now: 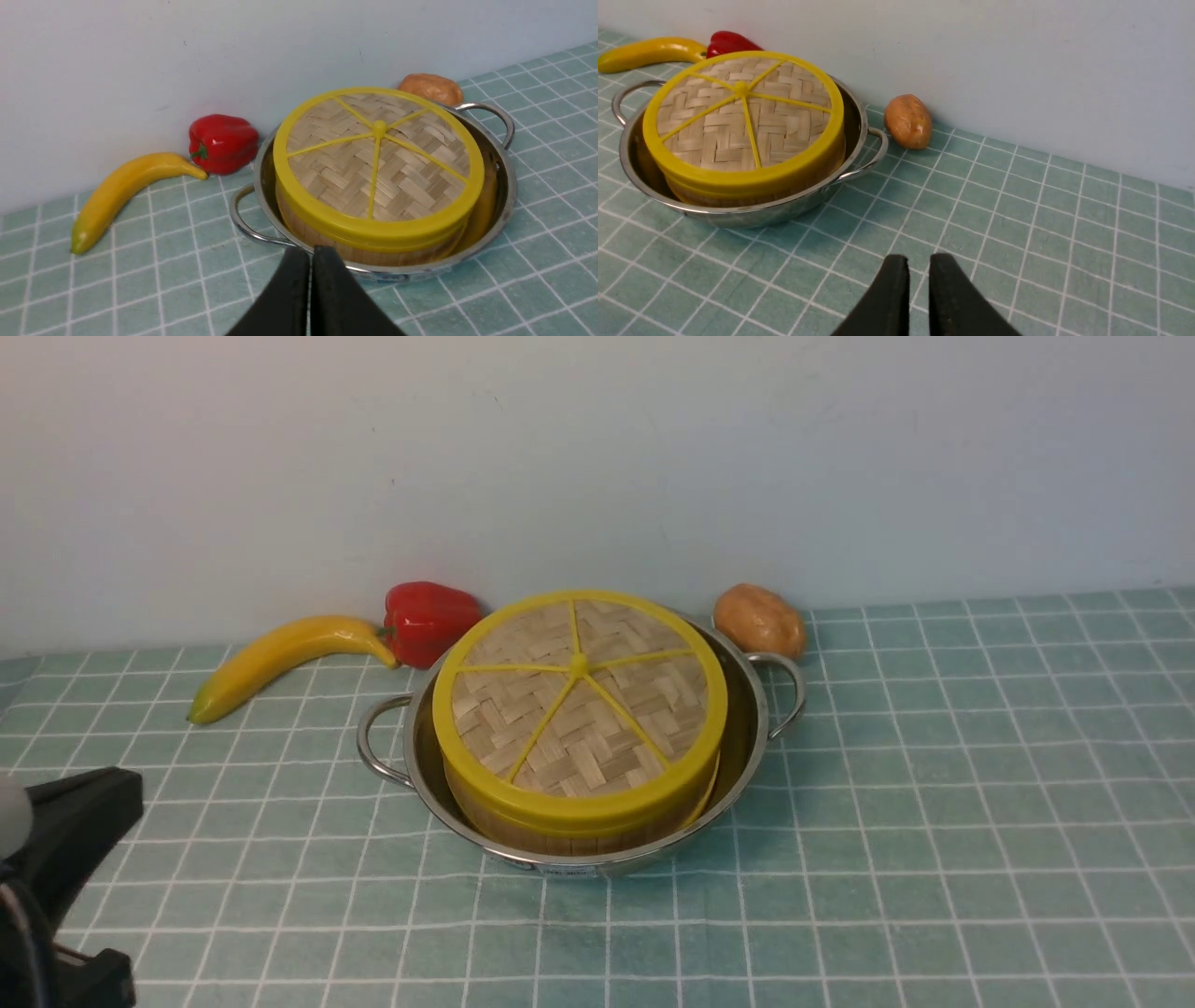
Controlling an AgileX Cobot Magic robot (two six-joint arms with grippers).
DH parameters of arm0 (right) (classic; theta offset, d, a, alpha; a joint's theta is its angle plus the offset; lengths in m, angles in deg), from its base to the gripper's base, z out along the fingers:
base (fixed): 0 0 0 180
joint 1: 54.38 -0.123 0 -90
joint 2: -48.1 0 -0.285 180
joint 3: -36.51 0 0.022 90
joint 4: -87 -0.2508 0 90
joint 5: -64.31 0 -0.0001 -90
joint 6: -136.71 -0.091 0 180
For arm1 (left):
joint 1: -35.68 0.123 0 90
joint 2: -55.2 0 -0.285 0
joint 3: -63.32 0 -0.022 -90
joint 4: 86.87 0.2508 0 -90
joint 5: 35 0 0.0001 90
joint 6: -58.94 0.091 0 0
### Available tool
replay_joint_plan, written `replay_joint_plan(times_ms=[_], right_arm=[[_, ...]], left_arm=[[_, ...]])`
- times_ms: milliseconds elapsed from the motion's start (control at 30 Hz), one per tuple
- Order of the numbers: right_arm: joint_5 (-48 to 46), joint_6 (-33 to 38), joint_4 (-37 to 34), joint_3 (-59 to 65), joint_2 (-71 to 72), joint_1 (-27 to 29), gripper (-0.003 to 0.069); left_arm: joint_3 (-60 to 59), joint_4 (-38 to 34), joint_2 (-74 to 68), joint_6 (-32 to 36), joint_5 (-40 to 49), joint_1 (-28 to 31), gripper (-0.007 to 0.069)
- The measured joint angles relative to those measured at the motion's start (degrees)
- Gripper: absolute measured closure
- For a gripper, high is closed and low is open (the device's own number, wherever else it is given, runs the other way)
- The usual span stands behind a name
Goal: Place the steamer in the pot on the blue tablecloth, and put the lid on the steamer.
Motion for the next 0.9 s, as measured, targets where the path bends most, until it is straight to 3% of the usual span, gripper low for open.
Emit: replay_joint_plan(times_ms=[167, 300, 433, 900], right_arm=[[0.05, -0.07, -0.62, 0.00, 0.00, 0.00, 0.0553], [0.10, -0.07, -0.74, 0.00, 0.00, 0.00, 0.0544], [0.11, -0.07, -0.86, 0.00, 0.00, 0.00, 0.0534], [0.31, -0.07, -0.86, 0.00, 0.00, 0.00, 0.0490]], left_arm=[[-3.97, 3.28, 8.20, 1.85, -2.71, 11.60, 0.0613], [-12.49, 3.47, 16.17, 1.52, -7.85, 22.30, 0.0606], [-22.47, 2.70, 22.99, -0.81, -12.54, 29.06, 0.0602], [-29.57, 2.64, 27.33, -2.41, -15.47, 30.82, 0.0570]])
